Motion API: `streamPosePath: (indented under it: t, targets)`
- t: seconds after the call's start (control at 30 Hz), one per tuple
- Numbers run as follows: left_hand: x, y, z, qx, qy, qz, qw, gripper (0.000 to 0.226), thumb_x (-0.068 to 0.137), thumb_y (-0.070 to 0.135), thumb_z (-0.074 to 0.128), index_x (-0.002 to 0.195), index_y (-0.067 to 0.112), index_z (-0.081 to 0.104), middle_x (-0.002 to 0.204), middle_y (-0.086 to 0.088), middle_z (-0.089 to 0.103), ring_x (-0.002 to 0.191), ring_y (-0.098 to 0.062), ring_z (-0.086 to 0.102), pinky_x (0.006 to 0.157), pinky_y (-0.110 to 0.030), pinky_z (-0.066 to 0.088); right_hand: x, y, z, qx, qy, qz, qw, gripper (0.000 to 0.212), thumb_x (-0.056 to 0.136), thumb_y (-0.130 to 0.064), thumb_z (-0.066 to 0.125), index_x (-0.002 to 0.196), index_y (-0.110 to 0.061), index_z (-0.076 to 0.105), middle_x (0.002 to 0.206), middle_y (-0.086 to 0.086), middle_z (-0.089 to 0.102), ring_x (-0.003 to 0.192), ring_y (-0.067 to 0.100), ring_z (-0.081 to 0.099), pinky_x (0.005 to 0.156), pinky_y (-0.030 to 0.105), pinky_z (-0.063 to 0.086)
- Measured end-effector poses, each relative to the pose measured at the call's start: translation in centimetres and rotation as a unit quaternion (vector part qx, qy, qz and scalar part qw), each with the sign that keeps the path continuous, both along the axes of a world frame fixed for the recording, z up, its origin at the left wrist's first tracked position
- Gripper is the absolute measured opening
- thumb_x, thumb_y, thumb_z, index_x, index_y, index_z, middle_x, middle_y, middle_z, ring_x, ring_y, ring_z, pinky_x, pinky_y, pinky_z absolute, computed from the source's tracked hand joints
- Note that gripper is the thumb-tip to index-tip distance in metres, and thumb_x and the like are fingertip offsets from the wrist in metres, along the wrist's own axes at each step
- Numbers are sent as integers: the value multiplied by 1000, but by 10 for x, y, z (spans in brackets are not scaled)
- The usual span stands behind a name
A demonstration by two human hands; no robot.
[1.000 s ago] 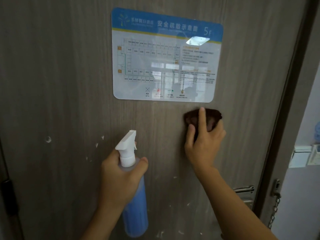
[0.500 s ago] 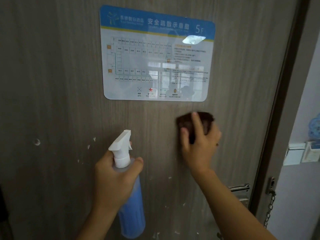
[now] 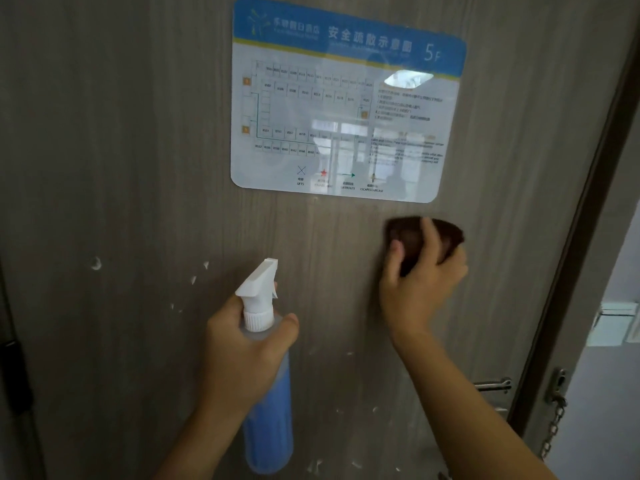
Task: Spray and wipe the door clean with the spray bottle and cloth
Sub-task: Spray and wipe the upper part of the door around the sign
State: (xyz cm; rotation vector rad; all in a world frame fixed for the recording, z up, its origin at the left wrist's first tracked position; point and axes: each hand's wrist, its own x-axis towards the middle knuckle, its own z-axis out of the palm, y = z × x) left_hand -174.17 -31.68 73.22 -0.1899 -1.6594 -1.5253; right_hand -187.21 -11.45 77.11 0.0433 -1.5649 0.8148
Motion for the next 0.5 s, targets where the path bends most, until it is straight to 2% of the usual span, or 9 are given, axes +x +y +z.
streamPosePath:
  t: [0.07, 0.13, 0.17, 0.23, 0.33, 0.4, 0.47, 0.5]
  targets:
    - [-2, 2, 1, 2, -5, 0, 1000, 37, 62, 46, 76, 70, 13, 62, 63, -5, 66, 53, -15, 64, 52, -23, 52, 6, -17, -22, 173, 42, -5, 984, 50, 97, -41, 66, 143, -24, 55, 133, 30, 50, 106, 45, 52, 88, 48, 48]
    - [-4, 3, 2, 0, -6, -4, 1000, 33, 62, 45, 76, 70, 16, 62, 64, -5, 66, 53, -12, 63, 52, -22, 51, 6, -12, -39, 357, 82, -19, 930, 49, 98, -44, 66, 142, -24, 57, 124, 28, 57, 93, 44, 58, 79, 49, 54]
    - [-4, 2, 1, -2, -4, -4, 1000, 32, 63, 45, 76, 71, 17, 63, 64, -5, 66, 53, -12, 63, 51, -21, 51, 4, -3, -40, 394, 90, -19, 915, 49, 98, -45, 66, 142, -24, 60, 123, 27, 57, 90, 43, 59, 77, 48, 54]
    - [-4, 0, -1, -1, 0, 0, 1000, 30, 62, 45, 76, 72, 20, 63, 64, -5, 66, 54, -16, 64, 51, -21, 52, 2, 14, -33, 348, 84, -14, 934, 46, 98, -44, 67, 139, -23, 65, 126, 25, 54, 95, 42, 56, 82, 47, 52]
    - [-3, -6, -3, -4, 9, 7, 1000, 32, 63, 45, 77, 71, 17, 63, 66, -5, 67, 58, -20, 66, 53, -19, 53, -2, 20, -6, 131, 44, 10, 990, 49, 96, -40, 69, 142, -24, 60, 135, 26, 49, 115, 41, 48, 99, 42, 43]
    - [-3, -8, -3, -6, 10, 14, 1000, 32, 63, 45, 76, 72, 16, 64, 68, -5, 68, 60, -23, 67, 54, -18, 53, -1, 4, 14, 17, 16, 6, 1000, 51, 98, -43, 66, 145, -25, 54, 140, 24, 46, 122, 37, 45, 101, 42, 43]
    - [-3, -10, -1, -5, 9, 18, 1000, 30, 63, 45, 77, 72, 19, 65, 67, -5, 67, 58, -20, 66, 53, -18, 52, 3, -20, 21, -14, -4, 3, 1000, 51, 99, -42, 64, 145, -23, 53, 140, 27, 45, 121, 40, 46, 98, 48, 47]
    - [-3, -10, 0, -5, 8, 19, 1000, 28, 63, 46, 77, 73, 22, 65, 66, -3, 67, 56, -17, 66, 53, -18, 52, 6, -31, 19, 7, -1, 1, 1000, 51, 99, -41, 65, 145, -21, 55, 135, 29, 47, 116, 42, 48, 94, 49, 48]
